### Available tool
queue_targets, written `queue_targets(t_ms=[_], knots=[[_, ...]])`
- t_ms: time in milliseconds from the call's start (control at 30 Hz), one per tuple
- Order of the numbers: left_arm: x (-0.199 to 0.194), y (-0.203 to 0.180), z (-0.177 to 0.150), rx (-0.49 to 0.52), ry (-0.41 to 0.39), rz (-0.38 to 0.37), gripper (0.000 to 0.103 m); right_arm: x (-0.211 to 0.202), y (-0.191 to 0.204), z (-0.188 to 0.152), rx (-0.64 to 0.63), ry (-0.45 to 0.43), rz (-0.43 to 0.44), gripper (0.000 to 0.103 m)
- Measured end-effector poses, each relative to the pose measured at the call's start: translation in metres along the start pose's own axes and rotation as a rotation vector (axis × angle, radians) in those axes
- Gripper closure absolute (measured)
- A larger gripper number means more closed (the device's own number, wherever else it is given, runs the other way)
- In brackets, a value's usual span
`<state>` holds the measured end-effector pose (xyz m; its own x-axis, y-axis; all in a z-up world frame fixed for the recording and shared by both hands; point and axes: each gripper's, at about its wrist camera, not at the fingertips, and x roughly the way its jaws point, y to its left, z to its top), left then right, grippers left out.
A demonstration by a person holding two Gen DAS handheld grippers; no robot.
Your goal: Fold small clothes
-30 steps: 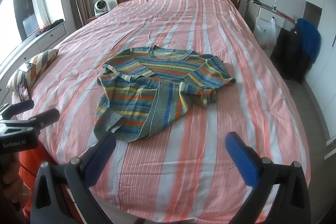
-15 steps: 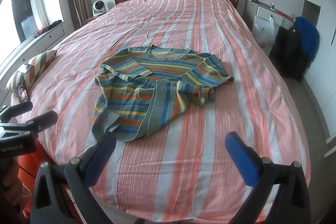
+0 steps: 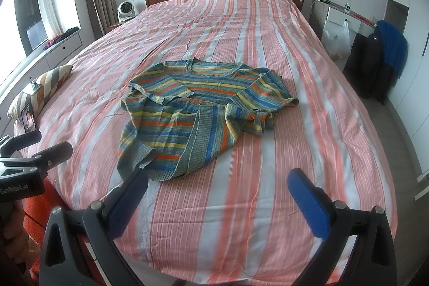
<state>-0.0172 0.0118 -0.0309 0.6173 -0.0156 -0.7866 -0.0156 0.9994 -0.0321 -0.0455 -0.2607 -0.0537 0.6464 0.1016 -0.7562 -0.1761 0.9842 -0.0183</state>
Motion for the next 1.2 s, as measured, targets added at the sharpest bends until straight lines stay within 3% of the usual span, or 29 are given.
queue_targets(t_ms=[1200], knots=[[0.0008, 0.0073, 0.0018, -0.01, -0.003, -0.002, 0.0, -0.0024, -0.0008, 0.0016, 0.01, -0.014, 0.005, 0.0]])
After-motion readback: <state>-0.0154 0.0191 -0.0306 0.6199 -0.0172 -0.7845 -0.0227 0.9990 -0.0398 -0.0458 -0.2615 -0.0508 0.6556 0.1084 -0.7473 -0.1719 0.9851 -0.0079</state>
